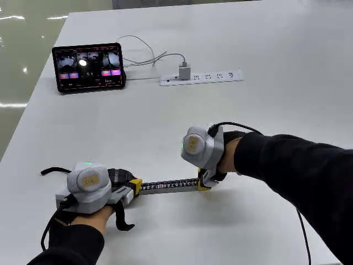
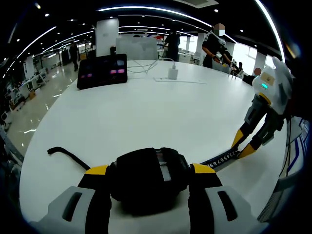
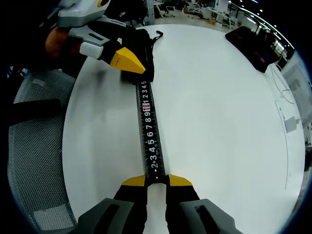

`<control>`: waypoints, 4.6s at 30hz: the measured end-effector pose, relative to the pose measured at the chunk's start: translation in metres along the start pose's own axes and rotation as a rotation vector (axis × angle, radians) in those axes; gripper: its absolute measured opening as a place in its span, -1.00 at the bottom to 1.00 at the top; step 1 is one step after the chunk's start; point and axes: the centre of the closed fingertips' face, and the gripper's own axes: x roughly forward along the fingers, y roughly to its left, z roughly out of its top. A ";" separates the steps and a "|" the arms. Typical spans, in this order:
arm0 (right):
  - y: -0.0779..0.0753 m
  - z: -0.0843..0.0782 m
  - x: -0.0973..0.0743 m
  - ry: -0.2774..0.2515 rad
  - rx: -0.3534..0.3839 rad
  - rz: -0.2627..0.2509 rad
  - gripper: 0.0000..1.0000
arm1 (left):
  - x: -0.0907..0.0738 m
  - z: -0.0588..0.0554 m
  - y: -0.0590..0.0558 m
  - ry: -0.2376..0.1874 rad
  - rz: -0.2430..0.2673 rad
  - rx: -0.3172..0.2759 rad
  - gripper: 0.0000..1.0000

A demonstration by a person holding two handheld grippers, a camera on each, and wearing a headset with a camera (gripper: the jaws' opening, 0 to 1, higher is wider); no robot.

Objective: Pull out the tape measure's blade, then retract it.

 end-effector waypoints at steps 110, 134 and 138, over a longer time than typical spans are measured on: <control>0.001 0.032 0.010 -0.043 -0.024 -0.016 -0.82 | 0.001 0.000 -0.001 0.005 -0.007 -0.007 0.18; 0.003 0.040 0.012 -0.060 -0.013 -0.011 -0.82 | 0.001 0.000 0.000 0.007 -0.022 -0.017 0.17; 0.002 0.042 0.012 -0.063 -0.016 -0.015 -0.82 | 0.001 0.000 0.000 0.008 -0.024 -0.018 0.17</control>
